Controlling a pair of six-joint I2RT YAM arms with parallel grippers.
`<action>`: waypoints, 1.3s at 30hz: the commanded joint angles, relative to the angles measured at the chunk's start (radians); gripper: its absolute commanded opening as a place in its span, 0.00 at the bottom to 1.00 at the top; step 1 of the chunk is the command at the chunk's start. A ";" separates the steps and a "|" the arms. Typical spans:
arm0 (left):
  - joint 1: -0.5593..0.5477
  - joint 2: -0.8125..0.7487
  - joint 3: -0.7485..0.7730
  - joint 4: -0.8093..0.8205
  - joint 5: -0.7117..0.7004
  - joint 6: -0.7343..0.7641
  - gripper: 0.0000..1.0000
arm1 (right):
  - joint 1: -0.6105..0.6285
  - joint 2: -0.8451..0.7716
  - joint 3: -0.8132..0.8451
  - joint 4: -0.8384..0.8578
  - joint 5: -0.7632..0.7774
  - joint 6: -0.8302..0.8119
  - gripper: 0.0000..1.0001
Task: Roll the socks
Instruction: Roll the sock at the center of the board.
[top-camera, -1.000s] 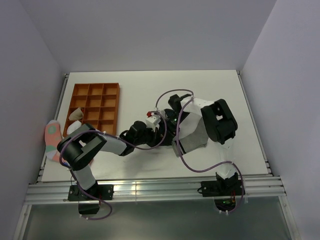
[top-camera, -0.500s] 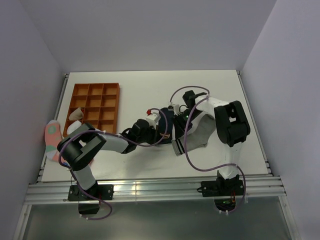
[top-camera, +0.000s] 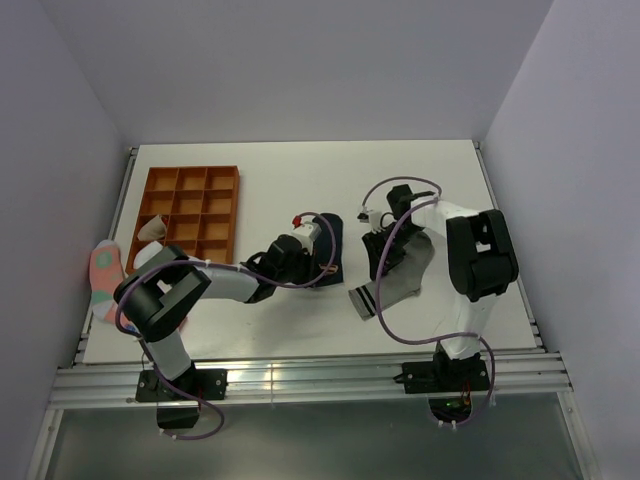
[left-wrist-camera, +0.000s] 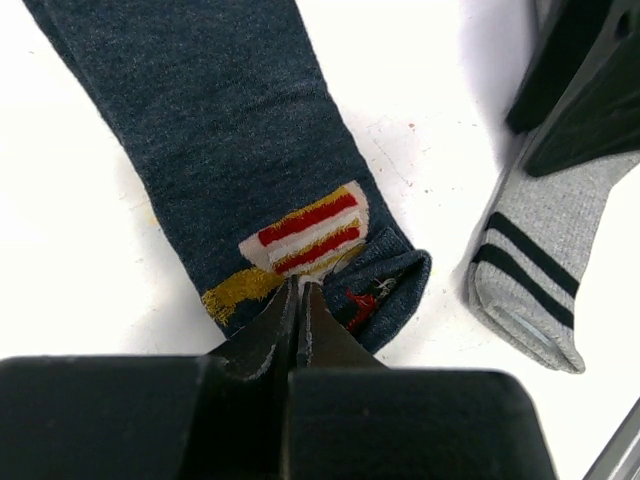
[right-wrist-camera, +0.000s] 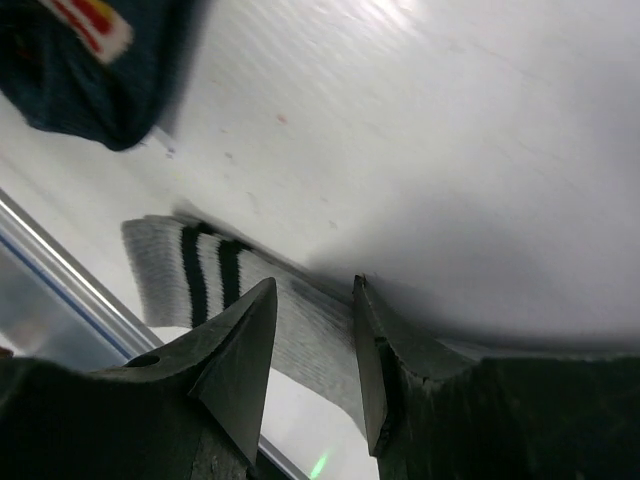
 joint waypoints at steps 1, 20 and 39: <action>0.002 0.005 -0.024 -0.176 -0.063 0.000 0.00 | -0.055 -0.023 -0.030 0.051 0.142 -0.045 0.45; 0.002 -0.060 -0.093 -0.219 0.015 -0.048 0.00 | -0.037 -0.122 0.054 0.028 0.028 -0.123 0.42; 0.002 -0.126 -0.119 -0.239 0.075 -0.077 0.00 | 0.327 -0.098 0.032 0.152 -0.105 -0.088 0.53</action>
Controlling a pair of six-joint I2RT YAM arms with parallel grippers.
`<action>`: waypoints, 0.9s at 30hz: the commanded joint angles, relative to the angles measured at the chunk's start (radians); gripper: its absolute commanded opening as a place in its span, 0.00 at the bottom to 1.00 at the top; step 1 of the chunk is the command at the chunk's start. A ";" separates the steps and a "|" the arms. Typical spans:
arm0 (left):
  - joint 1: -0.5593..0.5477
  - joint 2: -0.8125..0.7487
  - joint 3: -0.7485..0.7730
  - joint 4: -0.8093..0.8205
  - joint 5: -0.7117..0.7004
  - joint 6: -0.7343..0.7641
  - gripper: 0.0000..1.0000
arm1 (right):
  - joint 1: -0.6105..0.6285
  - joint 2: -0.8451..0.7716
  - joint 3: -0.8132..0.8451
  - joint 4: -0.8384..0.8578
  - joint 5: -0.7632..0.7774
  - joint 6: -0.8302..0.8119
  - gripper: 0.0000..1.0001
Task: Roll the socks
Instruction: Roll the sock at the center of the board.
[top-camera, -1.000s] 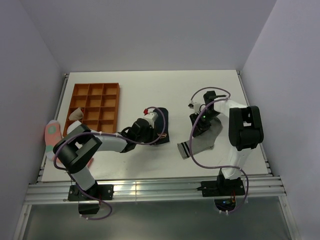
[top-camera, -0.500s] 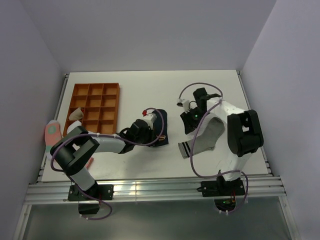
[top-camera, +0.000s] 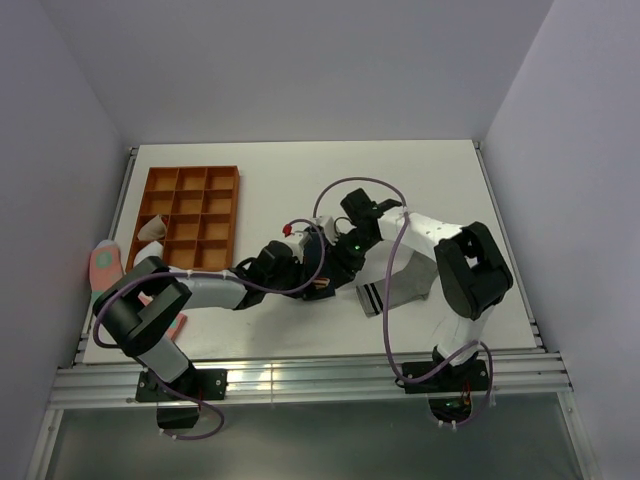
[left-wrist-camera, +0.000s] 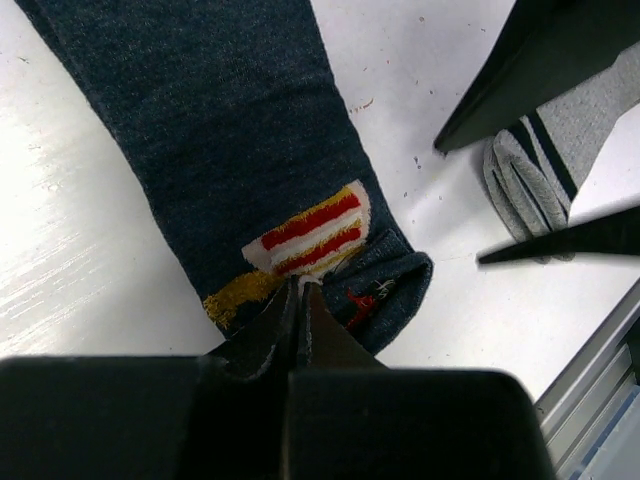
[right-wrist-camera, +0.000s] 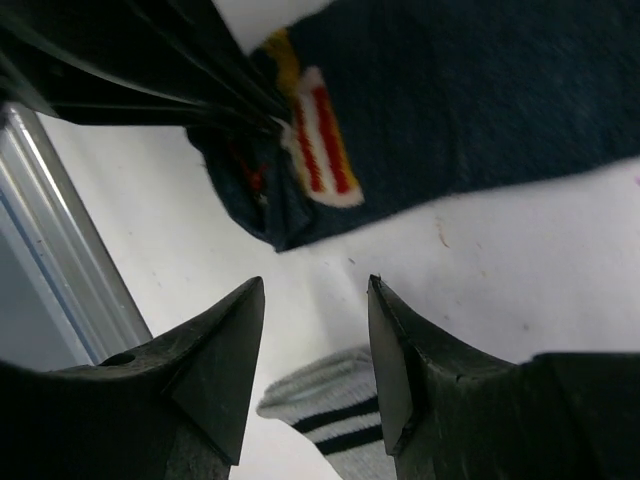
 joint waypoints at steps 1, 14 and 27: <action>-0.001 0.002 -0.031 -0.112 0.011 -0.001 0.00 | 0.040 -0.003 0.021 0.040 -0.040 0.003 0.54; -0.001 0.017 -0.028 -0.092 0.020 -0.004 0.00 | 0.121 0.048 0.016 0.066 -0.015 0.021 0.55; -0.001 0.039 -0.065 -0.014 0.023 -0.083 0.00 | 0.108 0.014 -0.035 0.119 -0.087 0.040 0.53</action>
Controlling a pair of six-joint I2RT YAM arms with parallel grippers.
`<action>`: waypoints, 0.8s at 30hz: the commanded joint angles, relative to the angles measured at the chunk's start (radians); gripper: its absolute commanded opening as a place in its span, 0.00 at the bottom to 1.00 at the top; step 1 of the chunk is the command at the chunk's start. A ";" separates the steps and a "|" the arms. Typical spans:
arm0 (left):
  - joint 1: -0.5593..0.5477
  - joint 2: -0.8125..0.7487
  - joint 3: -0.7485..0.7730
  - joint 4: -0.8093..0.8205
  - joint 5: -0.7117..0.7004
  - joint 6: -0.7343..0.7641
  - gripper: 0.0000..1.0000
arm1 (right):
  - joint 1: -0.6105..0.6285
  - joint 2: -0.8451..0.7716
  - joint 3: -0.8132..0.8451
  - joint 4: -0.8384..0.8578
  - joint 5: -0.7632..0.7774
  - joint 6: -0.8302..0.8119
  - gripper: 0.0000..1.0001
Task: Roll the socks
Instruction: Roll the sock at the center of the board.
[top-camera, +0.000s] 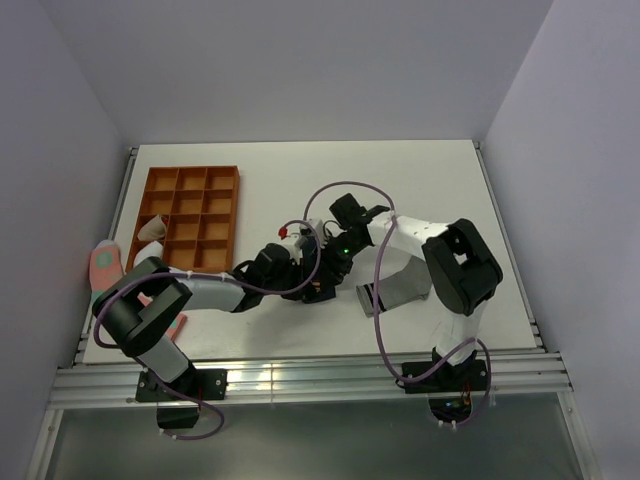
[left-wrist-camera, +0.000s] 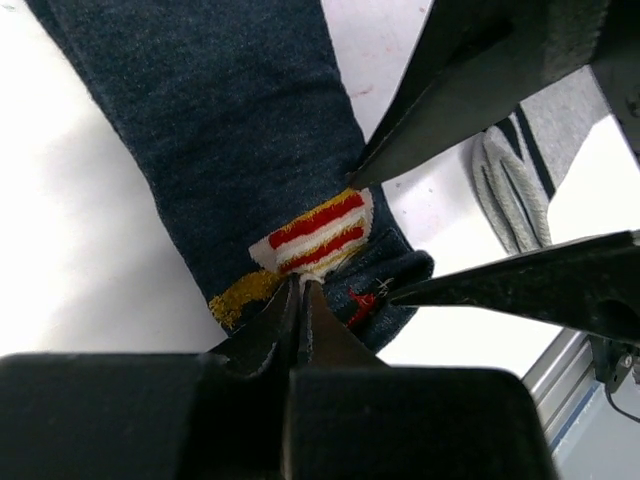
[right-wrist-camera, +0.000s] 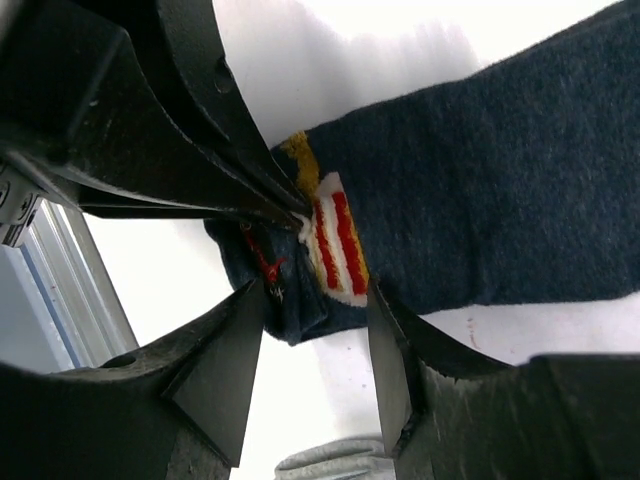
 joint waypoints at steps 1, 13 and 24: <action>-0.011 0.047 -0.034 -0.041 0.006 -0.001 0.00 | 0.018 -0.067 -0.054 0.010 -0.052 -0.028 0.53; -0.011 0.050 0.000 -0.141 -0.006 -0.013 0.00 | -0.095 -0.254 -0.177 0.170 -0.104 0.000 0.52; 0.071 0.004 0.015 -0.286 -0.006 -0.001 0.00 | -0.045 -0.359 -0.188 0.165 -0.002 -0.198 0.48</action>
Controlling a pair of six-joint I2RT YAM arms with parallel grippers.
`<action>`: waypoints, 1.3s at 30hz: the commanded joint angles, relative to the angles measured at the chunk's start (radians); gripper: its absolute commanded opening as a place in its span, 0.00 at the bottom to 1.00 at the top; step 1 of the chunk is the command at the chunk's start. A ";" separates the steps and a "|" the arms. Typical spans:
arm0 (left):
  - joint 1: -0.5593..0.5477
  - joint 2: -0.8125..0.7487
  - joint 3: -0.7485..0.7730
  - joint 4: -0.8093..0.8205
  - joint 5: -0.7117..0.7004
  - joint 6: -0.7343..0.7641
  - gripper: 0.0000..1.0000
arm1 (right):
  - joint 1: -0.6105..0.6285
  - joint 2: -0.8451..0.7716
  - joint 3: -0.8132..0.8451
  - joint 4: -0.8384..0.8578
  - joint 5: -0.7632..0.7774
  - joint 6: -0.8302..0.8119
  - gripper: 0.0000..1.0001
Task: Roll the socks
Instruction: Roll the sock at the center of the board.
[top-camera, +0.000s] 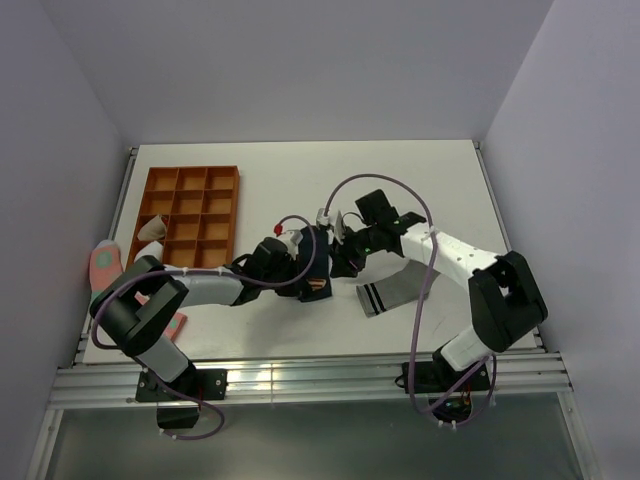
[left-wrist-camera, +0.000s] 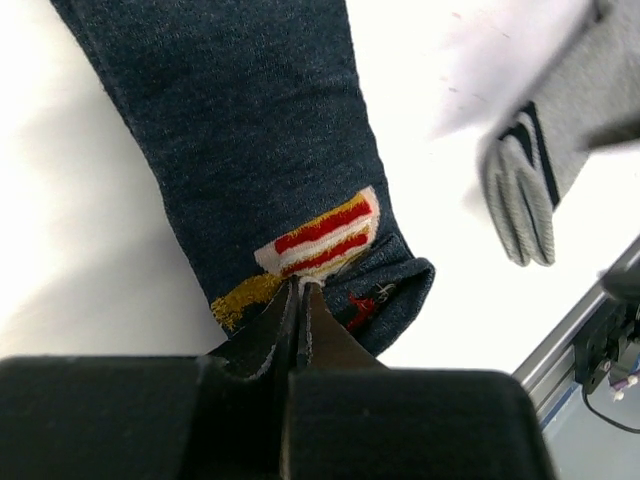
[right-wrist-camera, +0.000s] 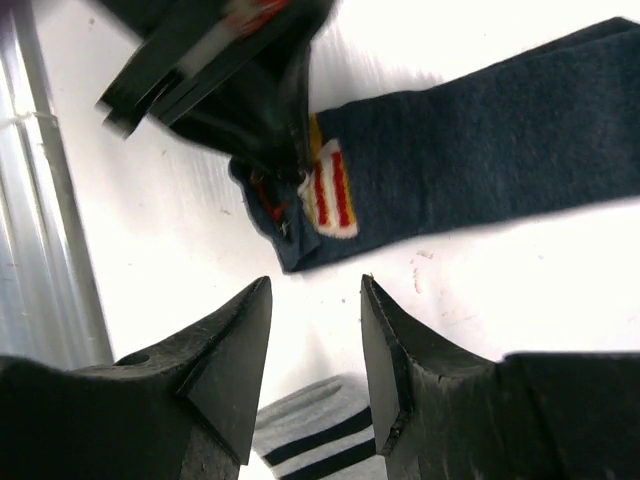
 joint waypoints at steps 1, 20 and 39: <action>0.048 -0.006 -0.020 -0.217 -0.037 0.036 0.01 | 0.046 -0.071 -0.037 0.051 0.054 -0.128 0.48; 0.066 -0.050 -0.026 -0.285 0.072 0.070 0.00 | 0.356 -0.057 -0.128 0.225 0.336 -0.254 0.49; 0.066 -0.073 -0.069 -0.217 0.104 0.045 0.00 | 0.435 0.093 -0.037 0.211 0.399 -0.221 0.40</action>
